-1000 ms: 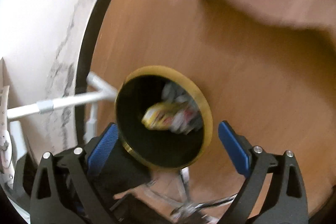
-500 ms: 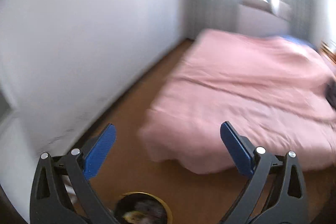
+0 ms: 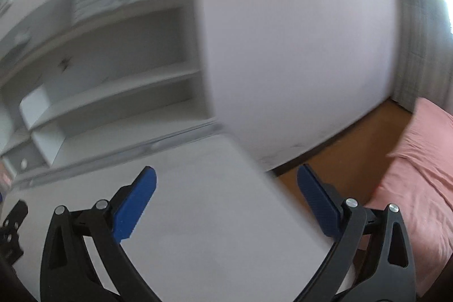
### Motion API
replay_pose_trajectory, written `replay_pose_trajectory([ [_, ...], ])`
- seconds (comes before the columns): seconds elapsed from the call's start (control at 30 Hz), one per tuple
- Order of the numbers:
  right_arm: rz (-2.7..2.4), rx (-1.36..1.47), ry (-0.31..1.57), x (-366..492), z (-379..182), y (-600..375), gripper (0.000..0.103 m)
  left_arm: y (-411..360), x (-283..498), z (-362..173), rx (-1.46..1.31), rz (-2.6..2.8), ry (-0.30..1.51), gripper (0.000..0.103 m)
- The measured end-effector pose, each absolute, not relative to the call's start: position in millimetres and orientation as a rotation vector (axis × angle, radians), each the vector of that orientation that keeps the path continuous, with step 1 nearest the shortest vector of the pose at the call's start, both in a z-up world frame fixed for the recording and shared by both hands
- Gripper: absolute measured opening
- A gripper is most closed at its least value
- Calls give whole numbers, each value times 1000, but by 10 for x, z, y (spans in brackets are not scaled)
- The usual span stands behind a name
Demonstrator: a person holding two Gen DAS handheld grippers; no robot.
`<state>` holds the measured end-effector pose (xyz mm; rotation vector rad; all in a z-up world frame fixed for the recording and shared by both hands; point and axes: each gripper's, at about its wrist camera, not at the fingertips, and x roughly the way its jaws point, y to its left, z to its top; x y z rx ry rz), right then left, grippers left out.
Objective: Collect trash
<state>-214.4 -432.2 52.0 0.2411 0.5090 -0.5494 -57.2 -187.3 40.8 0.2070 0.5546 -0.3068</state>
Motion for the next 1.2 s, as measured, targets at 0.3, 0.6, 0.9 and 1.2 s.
replay_pose_trajectory([
  [0.3, -382, 172, 650, -1366, 139, -3425, 96, -1386, -238, 153, 167, -259, 649, 96],
  [0.6, -343, 148, 670, -1075, -87, -3180, 96, -1449, -151, -192, 253, -295, 702, 96],
  [0.9, -327, 250, 702, -1079, -162, -3326, 96, -1511, -146, -260, 244, -301, 726, 96],
  [1.2, -311, 243, 701, -1098, -178, -3298, 96, -1520, -113, -314, 233, -287, 756, 96],
])
